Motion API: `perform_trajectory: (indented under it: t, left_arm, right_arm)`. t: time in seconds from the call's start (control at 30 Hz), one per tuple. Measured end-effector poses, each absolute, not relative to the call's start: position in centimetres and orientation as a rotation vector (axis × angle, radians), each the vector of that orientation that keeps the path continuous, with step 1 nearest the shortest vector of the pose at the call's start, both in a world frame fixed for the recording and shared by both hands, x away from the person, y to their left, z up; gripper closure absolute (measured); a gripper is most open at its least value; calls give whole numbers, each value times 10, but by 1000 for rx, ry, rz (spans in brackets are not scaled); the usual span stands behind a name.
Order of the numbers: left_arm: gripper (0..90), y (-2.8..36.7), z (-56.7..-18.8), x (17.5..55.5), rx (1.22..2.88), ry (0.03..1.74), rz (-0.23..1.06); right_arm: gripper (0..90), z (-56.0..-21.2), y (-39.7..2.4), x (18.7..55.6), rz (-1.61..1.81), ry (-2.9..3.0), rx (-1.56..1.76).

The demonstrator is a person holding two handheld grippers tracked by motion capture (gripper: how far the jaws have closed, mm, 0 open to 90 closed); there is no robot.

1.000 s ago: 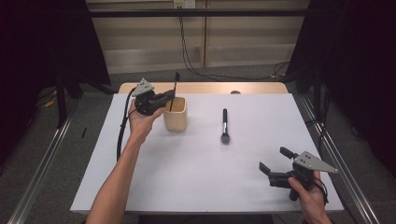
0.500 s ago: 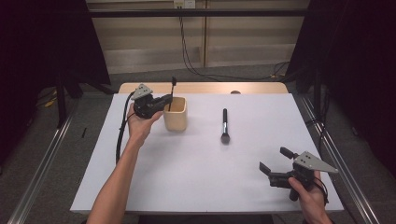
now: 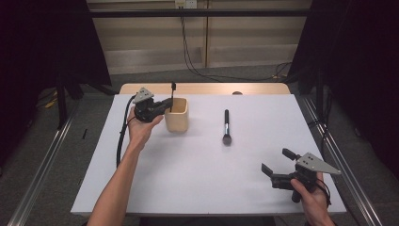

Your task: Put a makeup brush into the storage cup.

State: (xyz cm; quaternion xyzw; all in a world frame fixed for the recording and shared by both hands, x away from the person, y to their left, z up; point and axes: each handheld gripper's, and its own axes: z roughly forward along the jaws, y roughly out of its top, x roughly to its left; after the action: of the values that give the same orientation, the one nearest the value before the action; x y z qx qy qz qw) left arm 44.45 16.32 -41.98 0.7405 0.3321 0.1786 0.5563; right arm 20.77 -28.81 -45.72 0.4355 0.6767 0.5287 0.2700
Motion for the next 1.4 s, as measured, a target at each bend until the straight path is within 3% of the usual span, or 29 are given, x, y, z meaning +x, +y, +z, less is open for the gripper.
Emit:
perform_trajectory:
  t: [0.2, 0.4, 0.97, 1.23, 1.4]
  left_arm:
    - [832, 164, -423, 443, 1752, 792, 431]
    - [740, 166, -425, 442, 1750, 785, 415]
    - [183, 166, -420, 436, 1712, 848, 414]
    - [32, 176, -415, 434, 1702, 885, 396]
    - [29, 183, -411, 426, 1714, 855, 403]
  right_arm:
    - [0, -457, -288, 208, 1426, 1824, 1175]
    - [0, -457, -287, 208, 1427, 1826, 1172]
    - [0, -457, -287, 209, 1426, 1827, 1169]
    - [0, -457, -287, 209, 1424, 1827, 1171]
    - [0, -457, -287, 209, 1426, 1825, 1171]
